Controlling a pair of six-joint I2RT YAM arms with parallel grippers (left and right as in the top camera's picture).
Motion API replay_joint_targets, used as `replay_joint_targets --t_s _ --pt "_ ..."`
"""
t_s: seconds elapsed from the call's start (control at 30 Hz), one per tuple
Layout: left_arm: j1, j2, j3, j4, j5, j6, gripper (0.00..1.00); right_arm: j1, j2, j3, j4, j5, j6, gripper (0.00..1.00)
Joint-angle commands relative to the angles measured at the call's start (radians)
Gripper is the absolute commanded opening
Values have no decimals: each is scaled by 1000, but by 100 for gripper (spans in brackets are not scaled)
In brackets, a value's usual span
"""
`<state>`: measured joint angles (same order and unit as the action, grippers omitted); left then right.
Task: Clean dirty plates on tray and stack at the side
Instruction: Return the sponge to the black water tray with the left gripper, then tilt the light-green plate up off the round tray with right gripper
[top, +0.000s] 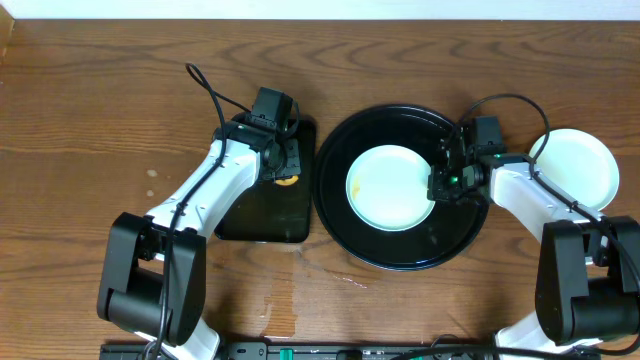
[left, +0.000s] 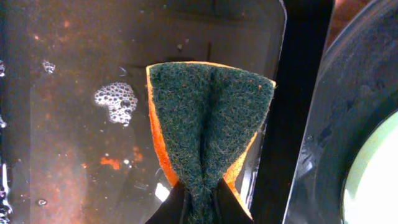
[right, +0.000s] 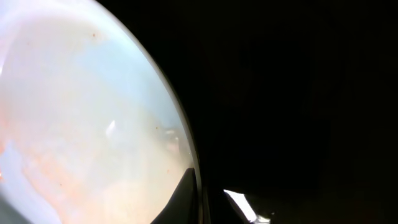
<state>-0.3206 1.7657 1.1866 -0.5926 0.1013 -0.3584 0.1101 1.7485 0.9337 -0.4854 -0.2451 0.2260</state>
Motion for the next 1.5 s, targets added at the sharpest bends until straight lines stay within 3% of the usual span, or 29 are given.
replay_joint_targets --t_s 0.0,0.4,0.77,1.47 --pt "6 0 -5 -2 -9 18 11 11 -50 18 3 52 -90 1" --pt "6 0 -5 -2 -9 18 12 11 -314 30 7 227 -260 1" --pt "6 0 -5 -2 -9 18 13 56 -401 30 47 457 -382 1" --pt "6 0 -5 -2 -9 17 13 482 -409 30 319 1039 -695 1"
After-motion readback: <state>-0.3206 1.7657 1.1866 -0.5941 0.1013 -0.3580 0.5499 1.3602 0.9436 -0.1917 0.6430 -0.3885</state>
